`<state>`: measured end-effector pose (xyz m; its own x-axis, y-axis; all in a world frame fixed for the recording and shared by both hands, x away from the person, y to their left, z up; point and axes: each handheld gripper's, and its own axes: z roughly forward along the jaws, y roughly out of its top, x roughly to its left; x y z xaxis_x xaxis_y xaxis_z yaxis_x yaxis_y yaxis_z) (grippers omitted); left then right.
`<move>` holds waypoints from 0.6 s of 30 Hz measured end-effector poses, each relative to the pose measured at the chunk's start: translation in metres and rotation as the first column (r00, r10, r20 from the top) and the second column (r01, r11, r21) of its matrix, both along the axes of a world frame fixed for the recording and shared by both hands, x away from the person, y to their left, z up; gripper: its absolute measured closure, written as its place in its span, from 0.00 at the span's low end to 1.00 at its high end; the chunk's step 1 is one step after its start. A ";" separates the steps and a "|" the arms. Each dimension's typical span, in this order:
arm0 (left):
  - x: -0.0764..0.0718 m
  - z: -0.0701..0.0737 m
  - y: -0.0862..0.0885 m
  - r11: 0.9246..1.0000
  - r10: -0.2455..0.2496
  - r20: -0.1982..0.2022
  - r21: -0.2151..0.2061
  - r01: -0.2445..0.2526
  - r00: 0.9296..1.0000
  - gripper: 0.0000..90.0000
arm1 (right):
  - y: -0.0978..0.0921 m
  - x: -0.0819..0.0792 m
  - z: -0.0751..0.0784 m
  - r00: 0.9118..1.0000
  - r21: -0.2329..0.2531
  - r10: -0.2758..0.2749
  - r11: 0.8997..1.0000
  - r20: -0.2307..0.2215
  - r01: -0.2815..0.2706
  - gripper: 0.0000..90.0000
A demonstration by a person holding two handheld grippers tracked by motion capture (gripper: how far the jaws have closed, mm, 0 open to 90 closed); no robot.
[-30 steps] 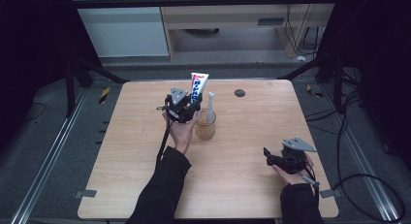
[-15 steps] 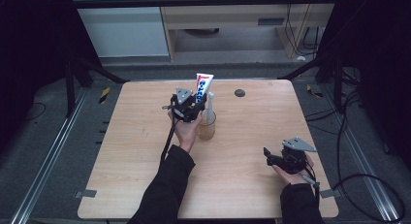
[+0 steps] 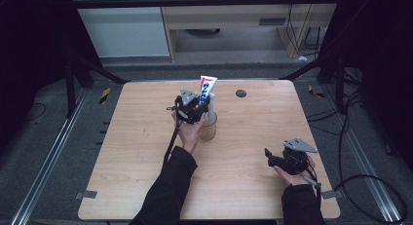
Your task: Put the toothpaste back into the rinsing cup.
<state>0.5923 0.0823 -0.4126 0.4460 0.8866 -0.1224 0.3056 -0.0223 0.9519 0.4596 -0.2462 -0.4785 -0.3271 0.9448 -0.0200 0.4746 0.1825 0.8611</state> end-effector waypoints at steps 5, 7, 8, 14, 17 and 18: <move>0.001 -0.004 -0.001 1.000 -0.007 -0.010 0.008 0.007 1.000 0.75 | 0.000 0.000 0.000 1.000 0.005 0.000 1.000 -0.003 0.000 0.21; 0.001 -0.006 -0.001 1.000 -0.010 -0.012 0.007 0.010 1.000 0.75 | 0.000 0.000 0.000 1.000 0.002 0.000 1.000 -0.001 0.000 0.21; 0.001 -0.008 -0.001 1.000 -0.012 -0.015 0.010 0.012 1.000 0.75 | 0.000 0.000 0.000 1.000 0.000 0.001 1.000 0.000 -0.001 0.21; 0.001 -0.016 0.000 1.000 -0.018 -0.035 0.025 0.019 0.999 0.74 | 0.001 0.000 0.000 1.000 -0.007 0.004 1.000 0.001 -0.004 0.21; 0.000 -0.018 -0.001 0.999 -0.025 -0.034 0.031 0.026 0.999 0.74 | 0.000 0.000 0.000 1.000 -0.007 0.003 1.000 0.002 -0.003 0.21; 0.000 -0.018 -0.001 0.999 -0.026 -0.035 0.033 0.027 0.999 0.73 | 0.000 0.000 0.000 1.000 -0.006 0.004 1.000 0.001 -0.004 0.21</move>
